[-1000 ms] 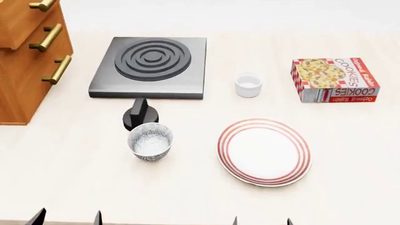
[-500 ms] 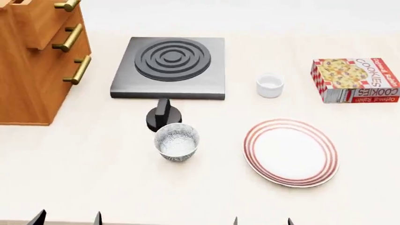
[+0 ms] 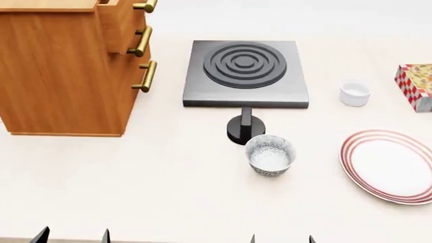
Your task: Pick the akita bowl on the wooden cabinet and place it on the plate.
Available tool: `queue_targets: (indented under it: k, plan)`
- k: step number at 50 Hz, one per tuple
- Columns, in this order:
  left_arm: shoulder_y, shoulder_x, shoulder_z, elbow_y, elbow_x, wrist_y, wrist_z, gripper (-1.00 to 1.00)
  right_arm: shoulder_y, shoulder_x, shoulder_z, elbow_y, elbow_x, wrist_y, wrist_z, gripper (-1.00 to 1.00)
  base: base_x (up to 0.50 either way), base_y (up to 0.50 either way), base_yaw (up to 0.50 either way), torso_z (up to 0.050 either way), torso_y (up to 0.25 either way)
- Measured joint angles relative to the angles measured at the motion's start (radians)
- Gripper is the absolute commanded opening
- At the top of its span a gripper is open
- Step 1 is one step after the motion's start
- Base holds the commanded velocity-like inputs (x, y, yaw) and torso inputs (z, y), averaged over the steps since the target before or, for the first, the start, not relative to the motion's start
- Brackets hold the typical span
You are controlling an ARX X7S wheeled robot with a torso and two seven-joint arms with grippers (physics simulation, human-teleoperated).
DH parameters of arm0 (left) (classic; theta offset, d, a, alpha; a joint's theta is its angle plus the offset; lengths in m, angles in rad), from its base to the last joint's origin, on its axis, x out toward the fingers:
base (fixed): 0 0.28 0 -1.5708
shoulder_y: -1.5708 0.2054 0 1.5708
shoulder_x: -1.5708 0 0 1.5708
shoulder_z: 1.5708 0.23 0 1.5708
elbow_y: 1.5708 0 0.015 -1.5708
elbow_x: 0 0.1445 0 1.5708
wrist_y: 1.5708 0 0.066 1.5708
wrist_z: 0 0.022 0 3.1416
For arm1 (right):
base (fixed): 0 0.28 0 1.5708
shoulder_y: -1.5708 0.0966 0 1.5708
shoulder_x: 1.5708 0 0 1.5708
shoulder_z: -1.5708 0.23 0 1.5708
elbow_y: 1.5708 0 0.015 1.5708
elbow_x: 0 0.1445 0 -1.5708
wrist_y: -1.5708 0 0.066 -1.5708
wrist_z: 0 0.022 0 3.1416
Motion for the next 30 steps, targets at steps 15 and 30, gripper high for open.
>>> queue_targets:
  k: [15, 30]
  plan:
    - [-0.003, -0.012, 0.012, -0.003, -0.004, 0.003, -0.014, 1.0, 0.002, 0.007, -0.012, 0.005, 0.013, -0.007, 0.009, 1.0, 0.0, 0.28, 0.0, 0.0, 0.0]
    - [-0.005, -0.016, 0.025, -0.007, -0.01, 0.007, -0.025, 1.0, 0.003, 0.02, -0.021, 0.005, 0.016, -0.009, 0.024, 1.0, 0.0, 0.14, 0.0, 0.0, 0.0]
